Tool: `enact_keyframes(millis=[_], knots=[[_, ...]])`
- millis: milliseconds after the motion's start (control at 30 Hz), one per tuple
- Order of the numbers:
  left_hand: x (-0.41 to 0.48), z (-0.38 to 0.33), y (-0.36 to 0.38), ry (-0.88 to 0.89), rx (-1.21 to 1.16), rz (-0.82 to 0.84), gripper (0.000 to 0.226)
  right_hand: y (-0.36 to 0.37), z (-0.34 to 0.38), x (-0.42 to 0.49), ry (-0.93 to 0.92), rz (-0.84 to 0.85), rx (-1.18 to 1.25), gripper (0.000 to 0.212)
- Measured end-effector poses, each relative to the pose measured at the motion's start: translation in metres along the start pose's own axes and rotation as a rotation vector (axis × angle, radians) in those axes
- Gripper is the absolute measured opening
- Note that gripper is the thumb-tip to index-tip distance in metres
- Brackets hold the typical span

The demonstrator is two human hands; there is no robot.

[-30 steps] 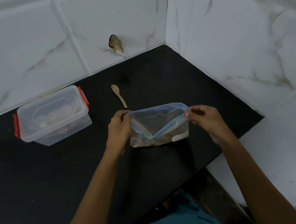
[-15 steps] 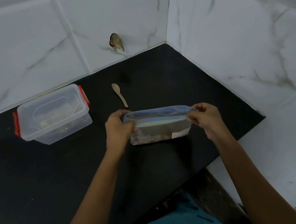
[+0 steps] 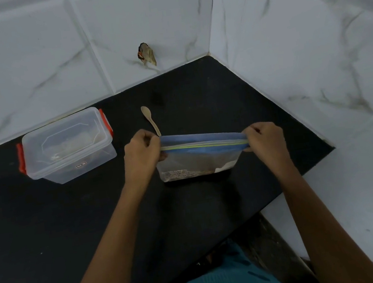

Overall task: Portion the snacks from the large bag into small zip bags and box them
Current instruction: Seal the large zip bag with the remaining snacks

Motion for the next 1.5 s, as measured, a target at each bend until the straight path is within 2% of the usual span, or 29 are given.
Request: enact_keyframes(millis=[167,267,367,433,500,600,733,867,967,1033,1167,1267,1367,1500], knots=[[-0.002,0.004,0.001,0.034,0.205,-0.066,0.008,0.007,0.005,0.000,0.042,0.074,-0.110,0.023],[0.000,0.002,0.000,0.028,0.258,-0.021,0.016,0.006,0.002,-0.005,-0.011,0.080,-0.045,0.028],[0.003,0.000,-0.003,0.003,0.257,0.046,0.012,0.000,0.002,-0.008,-0.042,0.033,-0.069,0.024],[0.003,0.000,-0.005,-0.045,0.157,0.067,0.009,-0.004,0.002,-0.006,-0.033,0.053,-0.059,0.017],[0.003,-0.001,-0.007,-0.155,-0.062,0.071,0.008,-0.008,0.001,-0.004,-0.007,0.124,0.026,0.012],[0.000,-0.004,-0.009,-0.343,-0.406,0.075,0.011,-0.013,-0.002,-0.006,0.138,0.311,0.326,0.009],[-0.002,-0.006,-0.012,-0.409,-0.541,0.149,0.011,-0.015,-0.008,-0.002,0.348,0.550,0.681,0.021],[-0.004,-0.007,-0.014,-0.505,-0.863,0.210,0.012,-0.015,-0.014,0.000,0.513,0.648,0.938,0.019],[-0.005,-0.003,-0.014,-0.551,-0.940,0.179,0.024,-0.014,-0.014,-0.002,0.561,0.682,1.033,0.014],[-0.006,-0.003,-0.014,-0.562,-0.932,0.163,0.029,-0.014,-0.013,-0.004,0.571,0.684,1.051,0.012],[-0.007,-0.008,-0.007,-0.576,-0.810,0.218,0.015,-0.015,-0.011,-0.007,0.545,0.719,1.038,0.028],[-0.009,-0.010,-0.005,-0.552,-0.724,0.274,0.018,-0.016,-0.009,-0.008,0.522,0.721,1.004,0.036],[-0.011,-0.012,-0.002,-0.473,-0.638,0.238,0.006,-0.016,-0.007,-0.008,0.479,0.724,0.905,0.028],[-0.010,-0.015,-0.002,-0.253,-0.386,0.172,0.010,-0.016,-0.006,-0.008,0.373,0.626,0.658,0.027]])
Point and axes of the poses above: each hand's wrist, its own x-axis towards the middle knuckle, its own y-axis out of the palm, z = x × y, the point moved 1 cm from there along x, towards the middle knuckle, and after that the axes turned 10 degrees about y, right-handed, at the moved point
